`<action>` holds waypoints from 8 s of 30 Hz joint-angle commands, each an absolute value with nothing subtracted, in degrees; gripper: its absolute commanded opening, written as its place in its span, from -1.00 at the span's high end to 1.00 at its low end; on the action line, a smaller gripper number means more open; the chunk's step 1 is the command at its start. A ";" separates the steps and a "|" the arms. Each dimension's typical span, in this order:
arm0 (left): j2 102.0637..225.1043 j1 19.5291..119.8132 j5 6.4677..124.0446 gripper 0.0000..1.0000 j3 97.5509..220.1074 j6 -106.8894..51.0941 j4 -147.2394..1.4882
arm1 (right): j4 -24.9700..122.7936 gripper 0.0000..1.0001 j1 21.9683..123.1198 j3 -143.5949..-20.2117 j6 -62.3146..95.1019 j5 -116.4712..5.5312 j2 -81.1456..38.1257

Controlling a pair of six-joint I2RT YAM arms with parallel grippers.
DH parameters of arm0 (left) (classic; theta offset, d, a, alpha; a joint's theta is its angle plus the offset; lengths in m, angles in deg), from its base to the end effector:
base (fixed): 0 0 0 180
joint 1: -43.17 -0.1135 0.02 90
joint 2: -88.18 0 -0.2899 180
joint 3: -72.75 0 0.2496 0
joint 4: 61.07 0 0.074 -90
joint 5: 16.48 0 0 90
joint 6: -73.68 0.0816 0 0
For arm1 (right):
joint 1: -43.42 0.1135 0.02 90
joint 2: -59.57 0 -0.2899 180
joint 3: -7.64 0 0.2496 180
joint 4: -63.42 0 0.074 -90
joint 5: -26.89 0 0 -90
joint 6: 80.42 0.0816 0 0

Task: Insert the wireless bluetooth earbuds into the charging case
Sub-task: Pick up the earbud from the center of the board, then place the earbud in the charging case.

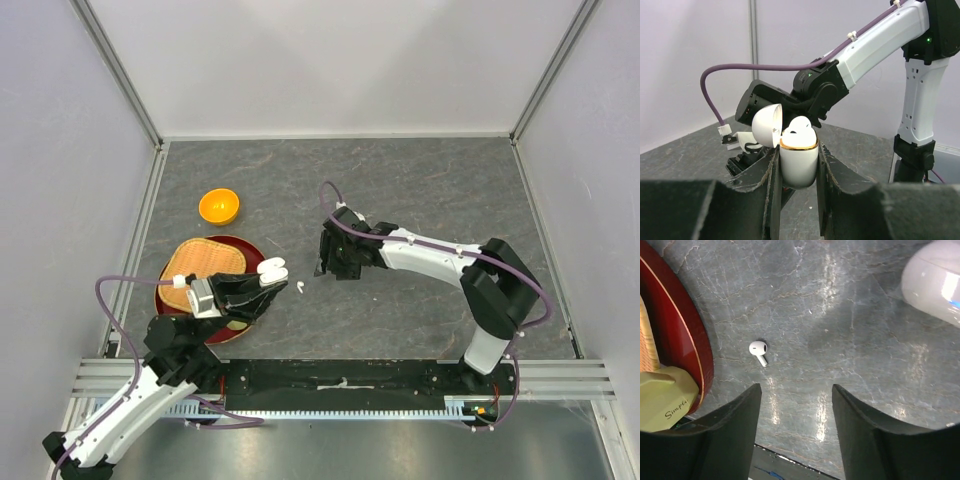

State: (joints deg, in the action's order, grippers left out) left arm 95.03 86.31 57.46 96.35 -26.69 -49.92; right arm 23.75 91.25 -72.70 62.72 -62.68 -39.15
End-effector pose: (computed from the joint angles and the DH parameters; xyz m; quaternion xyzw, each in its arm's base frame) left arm 0.0618 -0.0889 0.2913 0.2589 0.4562 -0.4462 0.7251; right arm 0.2568 0.2844 0.1893 0.0435 0.9604 0.2146 0.1723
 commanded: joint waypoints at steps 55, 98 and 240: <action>88.97 86.33 62.53 0.95 97.82 -23.52 -55.47 | 18.22 0.35 100.90 -92.84 60.82 -74.80 -60.66; 93.89 86.24 61.39 0.96 96.86 -26.95 -51.07 | 22.26 0.31 96.59 -56.37 69.26 -77.62 -31.83; 109.89 86.41 54.09 0.96 95.36 -26.60 -34.11 | 80.45 1.00 121.99 -56.72 37.97 -88.07 -7.31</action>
